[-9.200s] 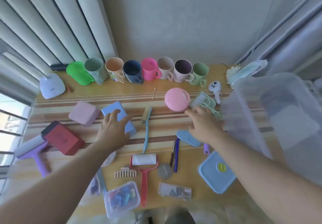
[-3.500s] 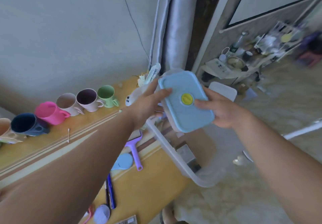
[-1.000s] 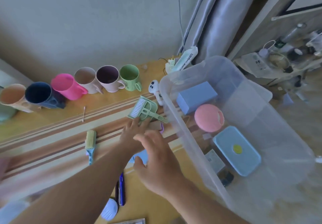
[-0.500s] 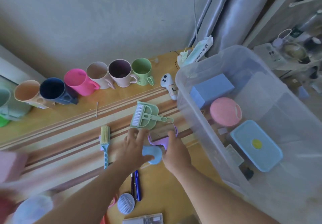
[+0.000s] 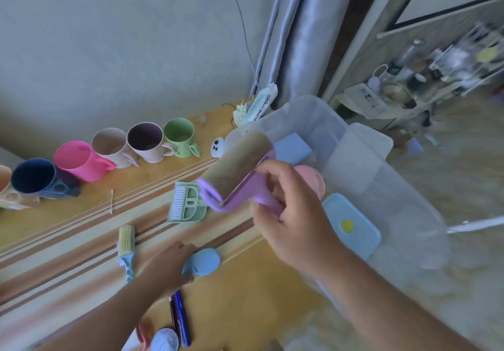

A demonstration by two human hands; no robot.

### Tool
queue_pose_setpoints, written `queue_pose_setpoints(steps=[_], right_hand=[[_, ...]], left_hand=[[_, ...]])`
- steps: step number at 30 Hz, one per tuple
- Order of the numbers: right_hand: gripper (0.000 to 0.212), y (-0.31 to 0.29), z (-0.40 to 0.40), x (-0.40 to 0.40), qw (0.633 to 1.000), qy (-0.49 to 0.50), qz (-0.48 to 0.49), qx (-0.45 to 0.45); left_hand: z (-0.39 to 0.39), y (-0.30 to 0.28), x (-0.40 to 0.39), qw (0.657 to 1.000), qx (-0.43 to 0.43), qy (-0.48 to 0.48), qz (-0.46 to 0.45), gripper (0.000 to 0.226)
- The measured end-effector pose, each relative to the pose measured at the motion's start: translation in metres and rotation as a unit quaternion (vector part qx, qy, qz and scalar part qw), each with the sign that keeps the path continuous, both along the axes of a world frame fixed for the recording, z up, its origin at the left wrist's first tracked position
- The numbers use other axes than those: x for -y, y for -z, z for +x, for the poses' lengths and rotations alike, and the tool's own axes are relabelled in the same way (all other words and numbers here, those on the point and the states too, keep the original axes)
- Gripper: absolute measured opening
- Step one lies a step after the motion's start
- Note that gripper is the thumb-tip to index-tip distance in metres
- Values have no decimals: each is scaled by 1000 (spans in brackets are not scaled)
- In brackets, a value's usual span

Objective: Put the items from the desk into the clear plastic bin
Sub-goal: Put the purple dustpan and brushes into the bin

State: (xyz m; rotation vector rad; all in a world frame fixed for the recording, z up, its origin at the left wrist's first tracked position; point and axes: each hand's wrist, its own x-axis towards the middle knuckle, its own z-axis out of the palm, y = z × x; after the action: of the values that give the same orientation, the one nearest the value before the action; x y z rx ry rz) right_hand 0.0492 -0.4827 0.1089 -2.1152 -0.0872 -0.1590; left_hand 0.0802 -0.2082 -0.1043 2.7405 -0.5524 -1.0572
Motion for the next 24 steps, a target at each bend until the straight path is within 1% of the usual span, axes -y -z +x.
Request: queue_pose_setpoints(steps=[1,2,4,7,9,10,11,12,13,15,16,17,20,22,23,24], right_hand=[[45,5,7,26,999,35,-38,13],[45,14,14,52,995,69,-79,1],[46,39,21,102,977,106,-173,-66],[39,73,21,149,924,59,-341,-165],[34,82,24,153,883,25,-412,-222],[31,85,27,149,870,12,-439,-223],[28,90,30,144,864,2,-455,-216],[27,95,33,136,865,1,-455,-209],[27,100,35,128,876,7,-438,-203],[29,113,39,111,892,17,-395,-221],[30,117,41,104,889,9,-393,-237],[31,121,42,98,884,0,-404,-234],[29,131,50,93,889,1,-428,-164],[24,134,57,97,880,-21,-440,-177],[24,134,62,98,880,-28,-444,-164],[29,132,68,97,880,-34,-450,-149]], left_hand=[[2,-4,1,1000,-4,-5,7,52],[2,-6,1,1000,-2,-9,14,52],[2,-6,1,999,-11,-24,25,55],[-1,-9,2,998,-28,-42,22,64],[-3,-12,4,998,-35,-58,11,72],[-4,-12,4,997,-37,-62,13,75],[-5,-11,5,997,-33,-68,13,76],[-6,-11,6,996,-29,-77,14,76],[-7,-12,8,996,-20,-84,17,75],[-7,-13,13,995,19,-89,30,75],[-5,-15,18,994,39,-92,37,75],[-2,-19,24,993,56,-97,37,74],[14,-23,47,991,81,-106,26,69],[27,-26,68,990,100,-100,29,66],[33,-27,79,989,105,-100,26,66],[39,-29,90,989,108,-97,22,66]])
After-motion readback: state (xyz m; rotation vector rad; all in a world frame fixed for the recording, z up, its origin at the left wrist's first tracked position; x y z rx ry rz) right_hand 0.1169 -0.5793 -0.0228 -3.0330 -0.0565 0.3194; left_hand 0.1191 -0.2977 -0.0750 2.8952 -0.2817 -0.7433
